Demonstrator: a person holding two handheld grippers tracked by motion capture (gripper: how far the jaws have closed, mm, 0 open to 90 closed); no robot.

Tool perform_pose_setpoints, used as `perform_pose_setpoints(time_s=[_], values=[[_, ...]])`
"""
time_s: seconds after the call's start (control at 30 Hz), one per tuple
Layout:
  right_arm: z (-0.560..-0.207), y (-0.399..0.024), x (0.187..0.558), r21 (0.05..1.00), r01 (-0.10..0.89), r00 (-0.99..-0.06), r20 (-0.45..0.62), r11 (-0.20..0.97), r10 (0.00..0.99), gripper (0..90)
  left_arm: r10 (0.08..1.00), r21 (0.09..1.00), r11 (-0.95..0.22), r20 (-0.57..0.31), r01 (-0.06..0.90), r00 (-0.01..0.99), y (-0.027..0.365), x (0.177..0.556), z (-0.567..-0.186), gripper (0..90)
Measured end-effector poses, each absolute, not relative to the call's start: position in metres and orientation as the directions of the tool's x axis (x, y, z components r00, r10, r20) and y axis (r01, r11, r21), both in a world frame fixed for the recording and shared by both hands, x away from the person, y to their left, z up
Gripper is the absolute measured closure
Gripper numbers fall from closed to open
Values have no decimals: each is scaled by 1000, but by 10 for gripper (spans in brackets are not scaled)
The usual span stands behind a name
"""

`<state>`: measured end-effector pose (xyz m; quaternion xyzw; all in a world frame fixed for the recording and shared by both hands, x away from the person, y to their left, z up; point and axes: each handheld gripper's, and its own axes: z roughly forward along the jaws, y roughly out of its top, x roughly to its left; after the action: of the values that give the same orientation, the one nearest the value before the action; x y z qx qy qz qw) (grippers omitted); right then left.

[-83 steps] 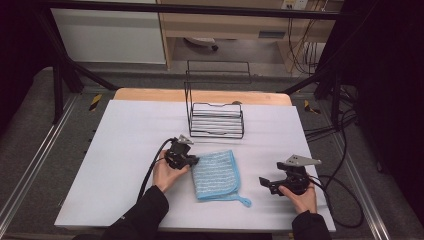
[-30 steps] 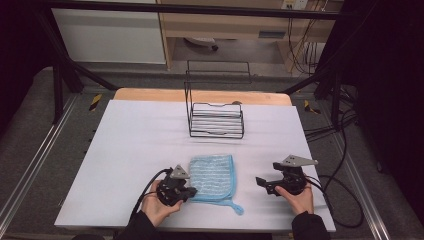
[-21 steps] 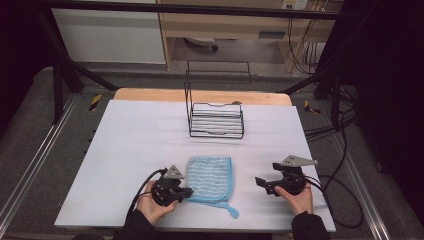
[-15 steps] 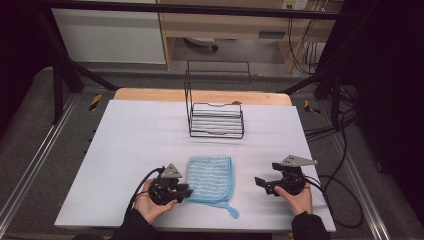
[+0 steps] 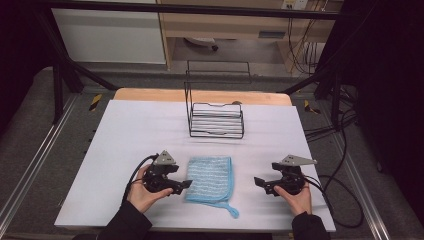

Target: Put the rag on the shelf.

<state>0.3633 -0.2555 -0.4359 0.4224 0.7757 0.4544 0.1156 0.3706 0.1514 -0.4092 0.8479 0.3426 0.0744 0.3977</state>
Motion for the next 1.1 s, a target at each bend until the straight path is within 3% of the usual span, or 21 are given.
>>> perform_pose_setpoints(time_s=[0.27,0.7,0.83,1.1], values=[[-437,-255,364,802,551,-619,205,233,758,18,660,737,-434,-131,518,740,154,388,-403,137],[-437,-253,364,797,557,-614,203,236,763,16,720,747,-399,-104,531,686,138,428,-406,180],[-438,-253,365,797,554,-615,198,240,763,16,730,736,-394,-112,550,674,133,435,-413,235],[-438,-252,365,794,560,-611,204,235,765,13,734,700,-390,-156,599,661,130,444,-434,477]])
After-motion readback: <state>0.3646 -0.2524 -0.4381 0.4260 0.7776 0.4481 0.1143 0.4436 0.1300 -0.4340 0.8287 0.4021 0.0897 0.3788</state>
